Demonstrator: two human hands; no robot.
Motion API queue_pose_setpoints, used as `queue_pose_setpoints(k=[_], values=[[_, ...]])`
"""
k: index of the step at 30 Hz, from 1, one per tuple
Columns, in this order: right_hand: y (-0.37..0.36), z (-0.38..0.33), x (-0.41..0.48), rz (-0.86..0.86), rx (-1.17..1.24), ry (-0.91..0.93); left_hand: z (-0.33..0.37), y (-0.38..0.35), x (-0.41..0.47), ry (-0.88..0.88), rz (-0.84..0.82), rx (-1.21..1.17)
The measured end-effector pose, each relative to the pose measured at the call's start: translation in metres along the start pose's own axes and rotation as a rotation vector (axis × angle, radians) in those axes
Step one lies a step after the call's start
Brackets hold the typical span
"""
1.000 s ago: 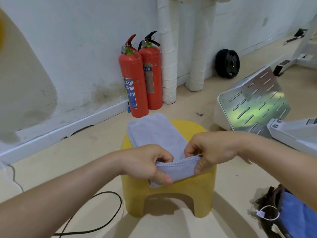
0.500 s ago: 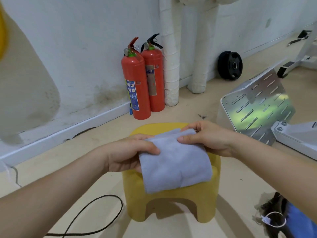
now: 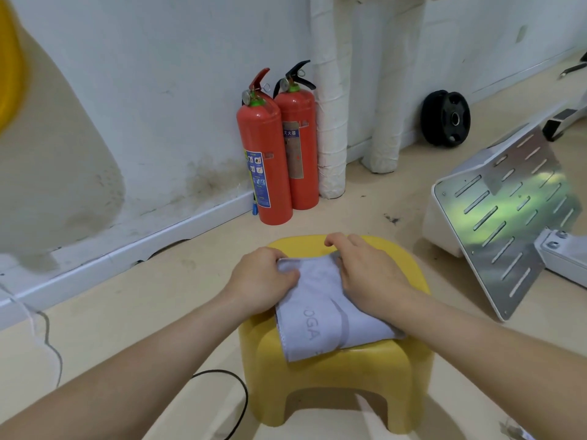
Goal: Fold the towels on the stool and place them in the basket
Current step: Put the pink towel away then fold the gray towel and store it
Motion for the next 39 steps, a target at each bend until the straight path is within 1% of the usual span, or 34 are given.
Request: queue_pose_setpoints(k=[2,7,9,12,16,18,20,22,23,25,28,29,30,31,32,33,34,35,36,37,38,39], values=[[0.0,-0.004,-0.001,-0.018,-0.089,-0.006,0.001,-0.001,0.003,-0.036,0.026,0.091],[0.005,-0.003,0.004,-0.01,-0.097,-0.048,0.004,0.0,0.009,-0.076,0.077,0.182],[0.005,0.001,0.009,0.0,-0.103,-0.103,0.005,-0.002,0.011,-0.078,0.079,0.227],[0.003,0.004,0.014,0.001,-0.188,-0.153,0.009,-0.006,0.011,-0.126,0.071,0.299],[0.001,0.006,0.013,0.016,-0.264,-0.16,0.008,-0.007,0.006,-0.176,0.071,0.341],[0.002,0.011,0.011,0.041,-0.266,-0.143,0.005,-0.006,0.008,-0.192,0.056,0.352],[0.001,0.016,0.011,0.018,-0.205,-0.114,0.005,-0.005,0.01,-0.207,-0.004,0.346],[0.002,0.018,0.013,-0.048,-0.124,-0.112,0.008,-0.007,0.009,-0.208,-0.069,0.305],[0.005,0.018,0.015,-0.093,-0.069,-0.146,0.009,-0.007,0.008,-0.198,-0.094,0.271],[0.014,0.019,0.018,-0.202,0.07,-0.282,0.01,-0.007,0.005,-0.193,-0.11,0.202],[0.025,0.023,0.015,-0.368,0.204,-0.447,0.012,-0.003,0.001,-0.222,-0.048,0.139],[0.028,0.023,0.014,-0.369,0.246,-0.467,0.012,0.0,0.001,-0.236,0.0,0.113],[0.03,0.024,0.015,-0.331,0.31,-0.467,0.012,0.005,0.001,-0.251,0.063,0.095],[0.031,0.023,0.016,-0.261,0.379,-0.446,0.013,0.012,0.001,-0.282,0.149,0.107],[0.033,0.022,0.018,-0.167,0.414,-0.41,0.016,0.018,0.0,-0.349,0.241,0.164],[0.035,0.021,0.018,-0.073,0.344,-0.35,0.023,0.023,-0.004,-0.449,0.317,0.231],[0.037,0.019,0.018,0.01,0.175,-0.268,0.032,0.024,-0.011,-0.565,0.365,0.274],[0.036,0.014,0.015,0.077,-0.012,-0.159,0.042,0.019,-0.02,-0.682,0.35,0.305],[0.03,0.008,0.01,0.111,-0.143,-0.043,0.051,0.008,-0.03,-0.778,0.259,0.336],[0.022,0.001,0.004,0.096,-0.169,0.045,0.055,-0.008,-0.04,-0.831,0.136,0.377],[0.013,-0.006,-0.001,0.04,-0.127,0.101,0.054,-0.024,-0.048,-0.827,0.018,0.448],[0.004,-0.014,-0.008,-0.034,-0.054,0.135,0.049,-0.036,-0.054,-0.792,-0.05,0.527]])
Point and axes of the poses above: each hand's wrist, its own x-axis towards the middle knuckle, its own y-axis out of the back of the hand, z = x × y, the point moved 5 cm from there along x, towards the middle knuckle, and after that the axes turned 12 degrees about x, right-handed, at the moved point
